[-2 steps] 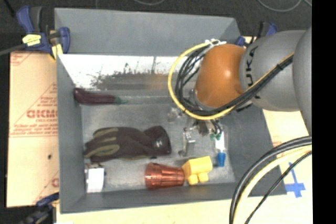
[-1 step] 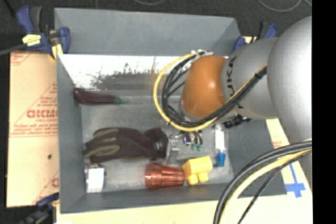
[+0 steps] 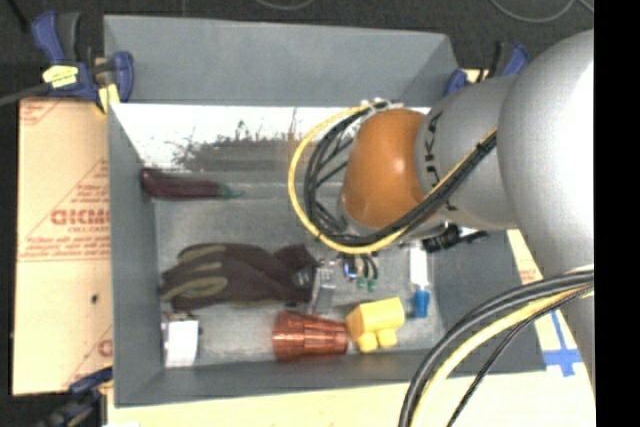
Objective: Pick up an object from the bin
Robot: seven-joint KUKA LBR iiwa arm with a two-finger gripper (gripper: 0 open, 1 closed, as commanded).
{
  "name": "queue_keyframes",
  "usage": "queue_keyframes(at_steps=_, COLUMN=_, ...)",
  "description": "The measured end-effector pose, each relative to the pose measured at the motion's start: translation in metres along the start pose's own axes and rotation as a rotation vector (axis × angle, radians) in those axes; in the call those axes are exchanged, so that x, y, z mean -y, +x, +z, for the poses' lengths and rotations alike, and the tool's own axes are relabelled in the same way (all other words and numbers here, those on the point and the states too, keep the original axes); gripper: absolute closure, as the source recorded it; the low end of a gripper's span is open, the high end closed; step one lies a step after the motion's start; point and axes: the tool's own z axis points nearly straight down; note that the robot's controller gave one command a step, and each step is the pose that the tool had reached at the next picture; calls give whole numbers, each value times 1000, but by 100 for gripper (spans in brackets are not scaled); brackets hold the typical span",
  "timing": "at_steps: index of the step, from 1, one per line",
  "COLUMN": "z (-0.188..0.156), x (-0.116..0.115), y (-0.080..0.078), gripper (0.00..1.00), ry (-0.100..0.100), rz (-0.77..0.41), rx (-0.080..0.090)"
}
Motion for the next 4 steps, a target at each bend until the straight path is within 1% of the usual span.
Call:
queue_keyframes(at_steps=1, z=17, x=-16, y=-10, gripper=100, ry=-1, rz=-149, rx=4)
queue_keyframes(at_steps=4, z=16, x=-17, y=-10, gripper=100, ry=-1, rz=-155, rx=4)
